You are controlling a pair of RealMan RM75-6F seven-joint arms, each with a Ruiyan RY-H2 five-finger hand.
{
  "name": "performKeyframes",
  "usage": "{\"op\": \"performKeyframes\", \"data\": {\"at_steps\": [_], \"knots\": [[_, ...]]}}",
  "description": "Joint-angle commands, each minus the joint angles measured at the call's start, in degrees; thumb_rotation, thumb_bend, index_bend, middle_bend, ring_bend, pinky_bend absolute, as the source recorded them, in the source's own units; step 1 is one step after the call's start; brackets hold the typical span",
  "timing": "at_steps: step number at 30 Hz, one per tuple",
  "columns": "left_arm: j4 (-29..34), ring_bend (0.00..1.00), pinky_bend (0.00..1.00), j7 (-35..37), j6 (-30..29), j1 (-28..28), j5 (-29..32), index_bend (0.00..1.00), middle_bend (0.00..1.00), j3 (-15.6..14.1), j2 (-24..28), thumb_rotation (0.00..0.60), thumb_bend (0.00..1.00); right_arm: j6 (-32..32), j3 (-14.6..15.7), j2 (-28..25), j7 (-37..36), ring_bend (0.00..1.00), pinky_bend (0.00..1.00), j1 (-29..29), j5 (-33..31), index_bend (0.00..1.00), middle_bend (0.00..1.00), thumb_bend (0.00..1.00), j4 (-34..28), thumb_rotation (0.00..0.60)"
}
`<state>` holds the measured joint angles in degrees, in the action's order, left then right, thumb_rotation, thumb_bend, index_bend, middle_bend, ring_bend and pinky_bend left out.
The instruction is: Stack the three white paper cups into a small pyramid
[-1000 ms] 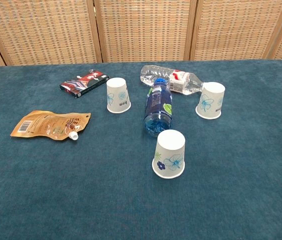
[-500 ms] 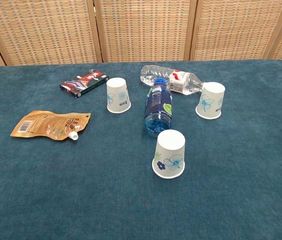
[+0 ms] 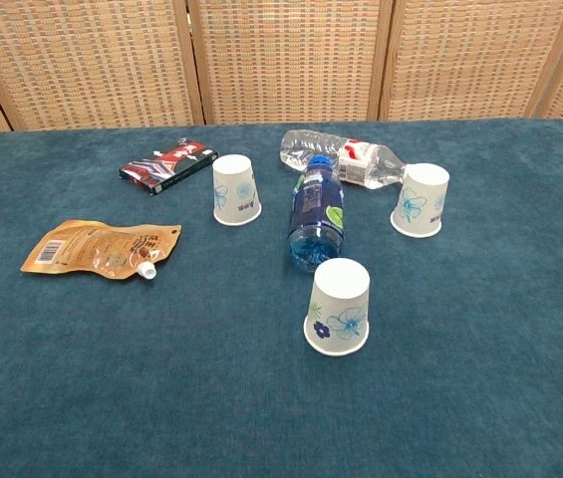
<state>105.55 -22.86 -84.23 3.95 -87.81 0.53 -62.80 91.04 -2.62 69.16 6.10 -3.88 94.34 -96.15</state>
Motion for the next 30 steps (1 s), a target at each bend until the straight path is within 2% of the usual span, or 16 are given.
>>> {"op": "performKeyframes", "data": {"at_steps": [1,5,11,16,22,30], "knots": [[1.75,0.0,0.11,-2.15,2.71,2.65,0.56,0.0,0.0,1.65,0.77,0.6,0.09,-0.04,-0.28,-0.27,-0.76,0.0,0.05,0.01,-0.51,0.09,0.0,0.15,0.04,0.6],[2.38,0.0,0.11,-2.72,7.48,7.69,3.28,0.0,0.0,5.63,1.28,0.6,0.1,-0.04,-0.91,-0.82,-2.31,0.0,0.05,0.08,-1.75,0.09,0.0,0.15,0.07,0.6],[-0.48,0.0,0.14,-2.99,16.63,15.67,11.17,0.01,0.0,11.1,0.73,0.6,0.14,-0.58,-1.75,-1.21,-3.98,0.0,0.05,0.0,-3.68,0.09,0.0,0.15,0.7,0.6],[-5.4,0.01,0.18,-4.23,23.83,22.67,16.23,0.1,0.0,14.07,-2.26,0.6,0.14,-1.84,-2.2,-1.25,-4.63,0.0,0.05,-0.28,-5.45,0.09,0.0,0.15,1.3,0.6],[-12.4,0.03,0.2,-5.1,28.97,29.5,18.69,0.15,0.0,15.42,-7.7,0.6,0.15,-2.66,-2.76,-1.31,-5.27,0.0,0.05,-0.42,-7.15,0.09,0.0,0.15,1.86,0.6],[-20.26,0.03,0.19,-7.52,36.38,37.76,25.28,0.14,0.0,16.64,-13.95,0.6,0.15,-4.3,-3.67,-1.28,-6.75,0.0,0.05,-0.77,-9.92,0.09,0.0,0.15,3.06,0.6]]}}
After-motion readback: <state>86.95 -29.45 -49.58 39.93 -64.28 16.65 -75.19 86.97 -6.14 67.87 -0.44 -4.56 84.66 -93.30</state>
